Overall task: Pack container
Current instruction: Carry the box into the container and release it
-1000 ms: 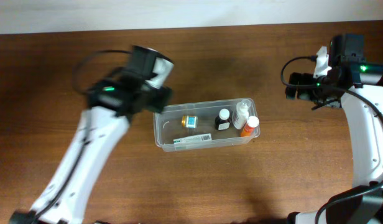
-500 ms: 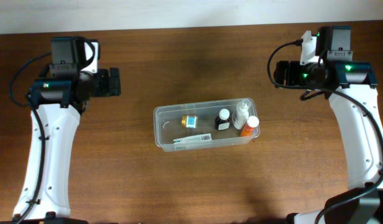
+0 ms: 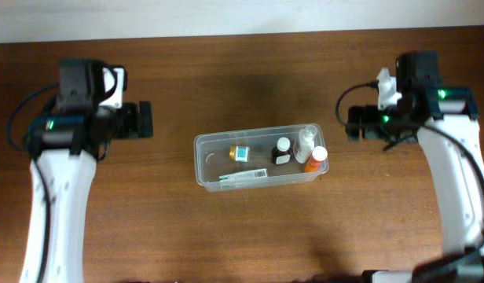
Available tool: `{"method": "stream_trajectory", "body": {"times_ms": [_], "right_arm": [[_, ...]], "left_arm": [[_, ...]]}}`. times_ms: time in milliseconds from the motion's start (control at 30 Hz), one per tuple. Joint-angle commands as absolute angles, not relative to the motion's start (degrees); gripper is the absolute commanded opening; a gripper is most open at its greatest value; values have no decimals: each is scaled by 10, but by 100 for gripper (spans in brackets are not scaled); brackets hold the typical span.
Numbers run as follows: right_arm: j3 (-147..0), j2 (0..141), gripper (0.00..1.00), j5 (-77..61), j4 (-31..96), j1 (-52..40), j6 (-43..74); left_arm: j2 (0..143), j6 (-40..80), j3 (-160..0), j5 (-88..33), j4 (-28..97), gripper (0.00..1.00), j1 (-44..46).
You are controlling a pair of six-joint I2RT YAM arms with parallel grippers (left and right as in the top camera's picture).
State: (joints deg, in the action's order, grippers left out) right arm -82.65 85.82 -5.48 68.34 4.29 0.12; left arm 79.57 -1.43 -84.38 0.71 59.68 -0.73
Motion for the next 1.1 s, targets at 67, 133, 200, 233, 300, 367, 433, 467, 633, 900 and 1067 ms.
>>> {"method": "stream_trajectory", "body": {"times_ms": [67,133,200,233,300,367,433,467,633,900,1067], "right_arm": [[-715,702,98,-51,660,41,8],[-653,628,98,-51,641,41,8],[-607,561,98,-51,632,41,9],[-588,526,98,-52,631,41,9],[-570,452,98,-49,636,41,9],[-570,413,98,-47,636,41,9],[-570,383,98,-47,636,41,9],[-570,369,98,-47,636,41,9],[-570,341,98,-47,636,41,9],[-569,342,98,-47,636,41,9],[-569,342,98,-47,636,41,9]], "left_arm": [[657,-8,-729,-3,565,99,-9],[590,-8,-661,-3,536,100,-9],[535,-8,-611,-3,515,99,-9],[506,-5,-587,-3,507,99,-9],[436,-2,-539,3,495,99,-9],[404,-2,-526,6,497,99,-9],[389,-2,-524,6,497,99,-9],[383,-2,-524,6,497,99,-9],[377,-2,-524,6,497,100,-8],[377,-2,-524,6,497,99,-8],[377,-2,-524,6,497,99,-8]]}}
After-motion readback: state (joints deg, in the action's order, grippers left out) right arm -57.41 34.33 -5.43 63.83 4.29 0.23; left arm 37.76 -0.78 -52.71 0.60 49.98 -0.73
